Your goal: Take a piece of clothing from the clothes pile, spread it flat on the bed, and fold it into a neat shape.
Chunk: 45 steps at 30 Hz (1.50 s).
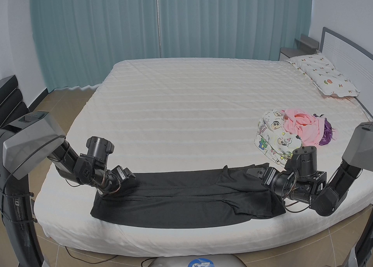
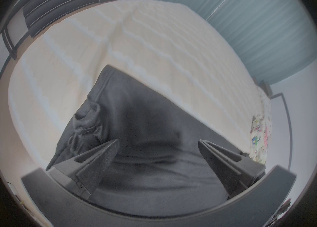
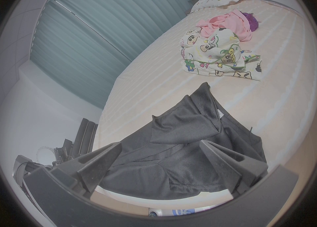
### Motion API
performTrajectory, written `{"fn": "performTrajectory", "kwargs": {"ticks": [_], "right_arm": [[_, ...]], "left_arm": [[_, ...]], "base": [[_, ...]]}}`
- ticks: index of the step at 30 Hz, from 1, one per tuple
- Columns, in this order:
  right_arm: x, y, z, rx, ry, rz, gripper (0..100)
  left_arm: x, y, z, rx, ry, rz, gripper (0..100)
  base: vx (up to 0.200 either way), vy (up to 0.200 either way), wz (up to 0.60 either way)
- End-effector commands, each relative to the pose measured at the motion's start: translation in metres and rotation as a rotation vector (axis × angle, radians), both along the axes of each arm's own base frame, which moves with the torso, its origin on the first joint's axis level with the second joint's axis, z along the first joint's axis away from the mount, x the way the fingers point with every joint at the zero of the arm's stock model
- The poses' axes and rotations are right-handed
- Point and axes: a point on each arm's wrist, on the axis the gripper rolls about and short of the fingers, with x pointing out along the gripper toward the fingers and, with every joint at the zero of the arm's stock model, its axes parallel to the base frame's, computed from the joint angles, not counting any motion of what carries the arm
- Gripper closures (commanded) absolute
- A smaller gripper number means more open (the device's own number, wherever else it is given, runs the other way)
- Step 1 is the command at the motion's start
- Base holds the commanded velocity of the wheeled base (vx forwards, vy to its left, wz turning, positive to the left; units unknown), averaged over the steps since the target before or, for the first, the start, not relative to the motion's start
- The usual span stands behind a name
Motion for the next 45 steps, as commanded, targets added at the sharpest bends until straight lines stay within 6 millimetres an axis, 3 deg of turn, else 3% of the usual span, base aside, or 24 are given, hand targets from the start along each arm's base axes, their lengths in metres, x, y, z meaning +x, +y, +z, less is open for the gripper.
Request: {"fn": "performTrajectory", "kwargs": {"ticks": [1,6,15,21,28,33,39,40,45], "right_arm": [[0.0,0.0,0.0,0.0,0.001,0.0,0],[0.001,0.0,0.0,0.0,-0.002,0.0,0],[0.001,0.0,0.0,0.002,-0.001,0.0,0],[0.003,0.001,0.0,0.002,-0.005,0.001,0],[0.001,-0.001,0.006,0.006,-0.021,-0.004,0],[-0.007,-0.005,0.005,0.005,-0.002,-0.01,0],[-0.01,-0.006,0.006,0.04,-0.006,-0.026,0],[-0.013,-0.006,0.009,0.116,-0.034,-0.051,0],[-0.018,-0.011,0.004,0.131,-0.018,-0.06,0]], "left_arm": [[-0.004,0.006,0.007,0.048,0.033,-0.028,0],[-0.004,0.013,0.01,0.112,0.043,-0.009,0],[-0.001,0.034,0.046,0.099,-0.064,0.062,0],[-0.002,0.028,0.048,0.061,-0.077,0.035,0],[0.003,-0.015,0.05,-0.168,-0.133,0.027,0],[0.01,-0.045,0.033,-0.178,-0.159,-0.021,0],[0.016,-0.063,0.029,-0.191,-0.166,-0.046,0],[0.015,-0.083,0.018,-0.192,-0.146,-0.075,0],[0.012,-0.098,0.003,-0.179,-0.115,-0.107,0]], "base": [[0.0,0.0,0.0],[0.0,0.0,0.0],[0.0,0.0,0.0],[0.0,0.0,0.0],[0.0,0.0,0.0],[0.0,0.0,0.0],[0.0,0.0,0.0],[0.0,0.0,0.0],[0.0,0.0,0.0]]}}
